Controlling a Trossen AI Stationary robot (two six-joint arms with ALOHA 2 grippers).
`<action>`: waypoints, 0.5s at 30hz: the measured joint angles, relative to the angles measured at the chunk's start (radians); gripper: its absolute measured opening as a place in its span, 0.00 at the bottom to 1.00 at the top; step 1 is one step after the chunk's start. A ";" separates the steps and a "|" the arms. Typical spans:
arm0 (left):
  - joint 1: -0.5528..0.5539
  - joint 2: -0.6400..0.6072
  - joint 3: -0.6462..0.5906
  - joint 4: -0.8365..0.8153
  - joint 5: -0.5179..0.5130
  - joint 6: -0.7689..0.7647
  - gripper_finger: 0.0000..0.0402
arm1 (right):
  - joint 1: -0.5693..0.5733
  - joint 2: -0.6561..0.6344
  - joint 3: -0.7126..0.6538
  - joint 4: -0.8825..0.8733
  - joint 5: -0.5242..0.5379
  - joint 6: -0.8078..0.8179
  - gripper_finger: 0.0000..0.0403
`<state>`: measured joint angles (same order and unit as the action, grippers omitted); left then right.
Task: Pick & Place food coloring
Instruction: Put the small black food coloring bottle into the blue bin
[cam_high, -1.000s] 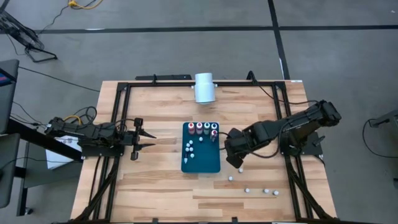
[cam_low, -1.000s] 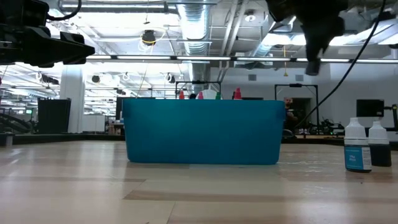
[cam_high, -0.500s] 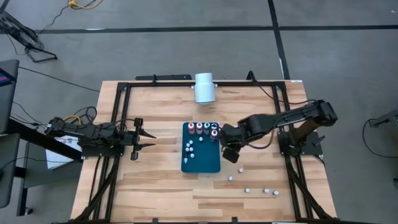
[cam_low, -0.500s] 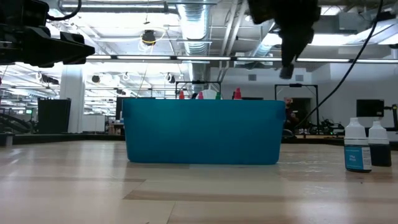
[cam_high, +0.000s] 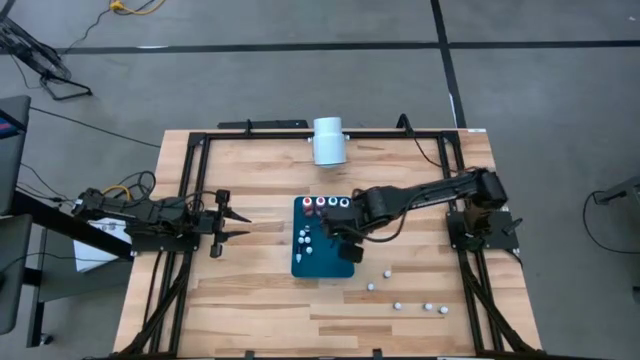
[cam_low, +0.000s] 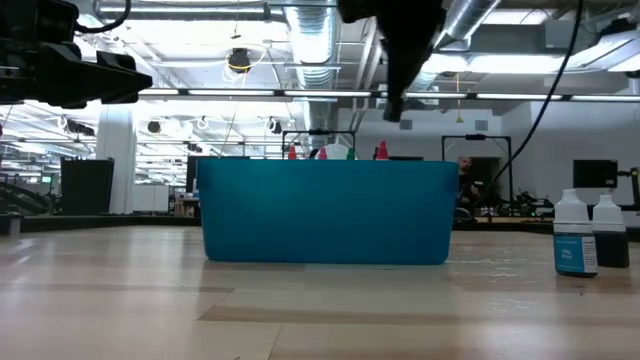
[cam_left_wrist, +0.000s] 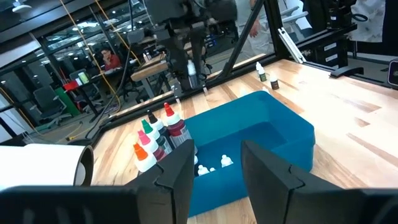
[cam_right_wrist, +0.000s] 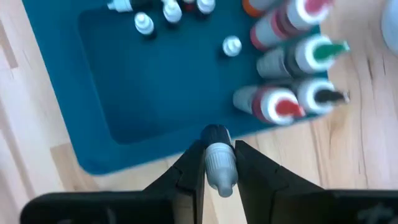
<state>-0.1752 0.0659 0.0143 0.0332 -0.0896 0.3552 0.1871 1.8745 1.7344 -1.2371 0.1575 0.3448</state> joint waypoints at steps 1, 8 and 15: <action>0.000 0.000 0.000 0.000 0.000 0.001 0.31 | 0.000 0.013 0.014 -0.002 0.001 -0.010 0.16; 0.000 0.000 0.000 -0.001 0.003 0.001 0.31 | 0.000 0.086 0.060 0.001 0.002 -0.057 0.16; 0.000 0.000 0.000 0.000 0.003 0.000 0.31 | -0.002 0.133 0.059 0.011 0.002 -0.057 0.16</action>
<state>-0.1751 0.0658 0.0143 0.0332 -0.0862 0.3550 0.1851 2.0079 1.7931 -1.2262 0.1599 0.2874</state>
